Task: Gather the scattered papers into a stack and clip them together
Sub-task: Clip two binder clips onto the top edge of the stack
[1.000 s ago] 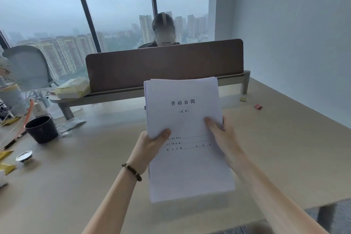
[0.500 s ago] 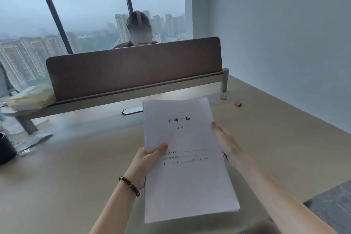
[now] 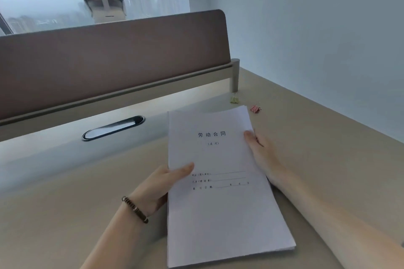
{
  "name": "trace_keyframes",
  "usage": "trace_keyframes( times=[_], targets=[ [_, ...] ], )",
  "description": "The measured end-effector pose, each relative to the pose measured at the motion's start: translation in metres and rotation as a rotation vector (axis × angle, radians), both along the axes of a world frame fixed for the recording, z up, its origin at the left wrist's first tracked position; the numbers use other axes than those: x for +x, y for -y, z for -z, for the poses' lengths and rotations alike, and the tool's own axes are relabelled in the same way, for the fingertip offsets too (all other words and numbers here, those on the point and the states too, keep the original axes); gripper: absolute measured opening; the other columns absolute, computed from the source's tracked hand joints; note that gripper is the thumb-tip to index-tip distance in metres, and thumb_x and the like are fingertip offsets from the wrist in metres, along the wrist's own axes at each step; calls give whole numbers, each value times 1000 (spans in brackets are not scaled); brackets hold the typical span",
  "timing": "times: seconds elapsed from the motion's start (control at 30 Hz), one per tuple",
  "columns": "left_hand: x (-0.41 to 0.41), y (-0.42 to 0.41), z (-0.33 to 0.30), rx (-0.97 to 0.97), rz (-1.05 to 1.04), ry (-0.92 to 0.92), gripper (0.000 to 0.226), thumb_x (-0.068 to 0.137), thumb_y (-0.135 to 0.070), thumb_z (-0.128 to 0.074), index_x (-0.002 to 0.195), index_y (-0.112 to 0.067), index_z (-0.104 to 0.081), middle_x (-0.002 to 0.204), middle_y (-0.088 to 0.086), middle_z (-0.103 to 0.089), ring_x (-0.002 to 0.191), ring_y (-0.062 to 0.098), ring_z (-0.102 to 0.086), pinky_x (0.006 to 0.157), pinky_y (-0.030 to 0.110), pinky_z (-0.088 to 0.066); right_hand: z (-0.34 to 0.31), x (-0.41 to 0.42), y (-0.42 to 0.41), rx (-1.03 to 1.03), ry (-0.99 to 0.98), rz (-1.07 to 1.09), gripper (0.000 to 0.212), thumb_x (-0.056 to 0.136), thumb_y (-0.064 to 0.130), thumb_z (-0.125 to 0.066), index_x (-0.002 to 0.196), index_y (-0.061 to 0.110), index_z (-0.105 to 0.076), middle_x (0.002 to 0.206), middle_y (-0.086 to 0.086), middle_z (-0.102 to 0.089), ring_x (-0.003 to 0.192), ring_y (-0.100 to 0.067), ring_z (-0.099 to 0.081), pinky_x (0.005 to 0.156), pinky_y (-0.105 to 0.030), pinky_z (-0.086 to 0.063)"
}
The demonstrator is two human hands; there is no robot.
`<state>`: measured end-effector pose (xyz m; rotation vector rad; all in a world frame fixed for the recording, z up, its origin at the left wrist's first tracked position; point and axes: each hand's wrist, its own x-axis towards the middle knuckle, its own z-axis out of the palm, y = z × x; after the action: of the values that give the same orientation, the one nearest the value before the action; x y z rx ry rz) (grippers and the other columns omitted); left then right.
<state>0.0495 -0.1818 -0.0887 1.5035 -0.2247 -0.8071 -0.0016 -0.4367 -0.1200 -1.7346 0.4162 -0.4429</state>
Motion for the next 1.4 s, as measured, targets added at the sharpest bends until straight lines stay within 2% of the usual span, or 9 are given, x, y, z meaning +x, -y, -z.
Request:
trace_keyframes(
  times=[0.13, 0.4, 0.6, 0.7, 0.83, 0.97, 1.17, 1.27, 1.4],
  targets=[
    [17, 9, -9, -76, -15, -23, 30, 96, -24, -55, 120, -10, -67, 117, 10, -74, 105, 28, -72, 86, 37, -60, 2, 0, 3, 135, 12, 16, 28, 107, 33, -45, 111, 18, -68, 102, 9, -76, 101, -14, -72, 90, -33, -53],
    [42, 25, -16, -146, -174, -57, 38, 91, -28, -64, 122, -5, -66, 115, 16, -73, 98, 31, -73, 84, 42, -58, 3, -5, 0, 153, -6, -18, 29, 108, 30, -42, 111, 22, -70, 106, 7, -77, 106, -12, -71, 93, -35, -53],
    [49, 41, -10, -81, -247, -26, 30, 93, -23, -64, 114, -1, -69, 109, 18, -75, 91, 31, -74, 85, 46, -59, 2, 2, 13, 149, -2, -84, 27, 109, 25, -42, 95, 24, -65, 81, 22, -73, 80, 6, -67, 73, -19, -48],
    [52, 53, -8, -37, -297, 1, 26, 93, -20, -65, 110, 0, -70, 106, 18, -76, 85, 31, -74, 83, 47, -60, 0, 10, 28, 196, -15, -138, 28, 105, 26, -48, 80, 15, -55, 73, 10, -65, 68, -4, -61, 61, -19, -44],
    [57, 70, -10, -4, -334, 28, 24, 92, -19, -66, 106, -1, -71, 103, 18, -76, 88, 33, -73, 89, 52, -57, -3, 24, 55, 280, -71, -225, 19, 99, 26, -53, 98, 11, -64, 94, -11, -65, 86, -22, -61, 73, -34, -46],
    [60, 86, -8, 11, -316, 51, 25, 93, -20, -66, 108, -1, -71, 106, 19, -75, 101, 39, -71, 93, 57, -54, -4, 40, 70, 240, -130, -164, 34, 106, 43, -40, 111, 28, -69, 109, 8, -76, 101, -7, -71, 92, -30, -54],
    [68, 106, -3, 20, -290, 104, 23, 92, -23, -67, 105, -5, -73, 103, 15, -77, 94, 34, -73, 88, 51, -57, 9, 56, 86, 44, -93, -55, 41, 92, 57, -37, 113, 40, -67, 110, 9, -73, 110, -12, -67, 105, -45, -48],
    [74, 113, 0, 31, -308, 129, 27, 92, -29, -67, 103, -6, -73, 97, 13, -78, 89, 32, -75, 83, 48, -60, 4, 59, 90, 47, -64, -48, 30, 99, 45, -37, 100, 55, -66, 104, 12, -73, 104, -11, -68, 93, -36, -51],
    [80, 121, 8, 59, -324, 167, 22, 93, -26, -65, 95, -6, -74, 92, 14, -79, 77, 28, -75, 73, 43, -62, 5, 68, 101, 159, -71, -17, 37, 98, 36, -53, 63, 28, -61, 69, 1, -57, 66, -19, -51, 63, -32, -37]
  ],
)
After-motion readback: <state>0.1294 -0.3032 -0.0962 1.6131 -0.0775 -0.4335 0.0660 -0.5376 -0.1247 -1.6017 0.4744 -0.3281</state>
